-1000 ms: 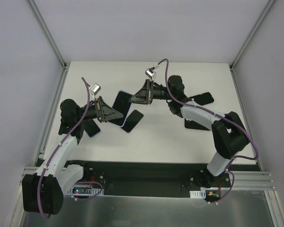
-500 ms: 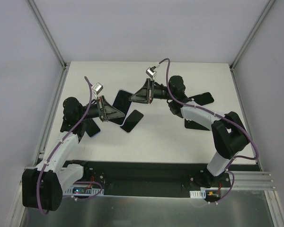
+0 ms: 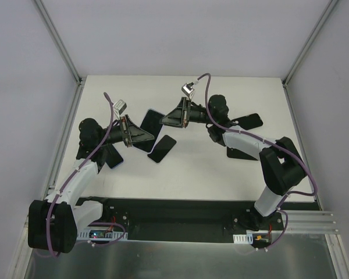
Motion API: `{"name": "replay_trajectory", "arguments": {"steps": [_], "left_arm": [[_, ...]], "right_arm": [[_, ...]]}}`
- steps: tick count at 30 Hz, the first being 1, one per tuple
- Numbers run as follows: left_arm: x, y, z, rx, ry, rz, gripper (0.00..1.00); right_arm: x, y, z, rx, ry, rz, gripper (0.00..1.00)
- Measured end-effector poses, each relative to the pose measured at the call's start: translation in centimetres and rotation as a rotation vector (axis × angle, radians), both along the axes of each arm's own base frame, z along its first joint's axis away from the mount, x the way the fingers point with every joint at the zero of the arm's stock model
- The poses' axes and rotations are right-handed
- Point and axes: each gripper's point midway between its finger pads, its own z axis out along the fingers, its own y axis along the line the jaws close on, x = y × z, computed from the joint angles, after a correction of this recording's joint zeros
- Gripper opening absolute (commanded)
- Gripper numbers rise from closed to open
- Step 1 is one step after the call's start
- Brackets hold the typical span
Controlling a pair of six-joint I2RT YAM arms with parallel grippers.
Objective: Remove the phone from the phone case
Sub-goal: Adjust the phone, then remove the phone case from the phone.
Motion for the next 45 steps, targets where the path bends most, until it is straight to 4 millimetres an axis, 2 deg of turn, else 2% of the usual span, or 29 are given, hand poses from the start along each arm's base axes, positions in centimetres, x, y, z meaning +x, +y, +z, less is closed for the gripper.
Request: {"name": "replay_trajectory", "arguments": {"steps": [1,3,7,8,9,10,11,12,18,30,39,45], "left_arm": [[0.0,0.0,0.1,-0.001,-0.002,0.0,0.26],[0.0,0.0,0.2,-0.004,-0.003,0.002,0.03],[0.0,0.0,0.0,-0.004,-0.027,0.006,0.0],[0.0,0.0,0.0,-0.004,-0.027,0.006,0.0],[0.0,0.0,-0.1,-0.004,-0.03,0.007,0.0],[0.0,0.0,0.0,-0.004,-0.032,0.006,0.0],[0.0,0.0,0.0,-0.004,-0.035,0.007,0.0],[-0.1,0.0,0.0,-0.004,-0.035,0.007,0.0],[-0.2,0.0,0.3,-0.007,-0.049,0.017,0.0],[-0.5,0.0,0.7,-0.01,-0.068,0.016,0.0],[-0.7,0.0,1.0,-0.011,-0.077,0.016,0.0],[-0.7,0.0,0.9,-0.01,-0.073,0.016,0.0]], "right_arm": [[0.0,0.0,0.0,0.002,-0.002,0.0,0.01],[0.0,0.0,0.0,0.003,-0.003,0.0,0.01],[0.0,0.0,0.0,0.003,0.019,-0.004,0.01],[0.0,0.0,0.0,0.003,0.018,-0.003,0.06],[0.0,0.0,0.0,0.003,0.017,-0.003,0.14],[0.0,0.0,0.0,0.002,0.019,-0.003,0.37],[-0.1,0.0,0.0,0.002,0.017,-0.002,0.44],[-0.1,-0.1,0.1,0.001,0.012,-0.004,0.46],[-0.7,-0.8,-0.3,-0.006,-0.008,-0.014,0.47],[1.6,-3.0,0.0,-0.005,-0.015,-0.105,0.48],[2.0,-3.4,-1.7,-0.119,-0.042,-0.147,0.49],[1.6,-3.9,-0.1,-0.163,-0.124,-0.176,0.5]]}}
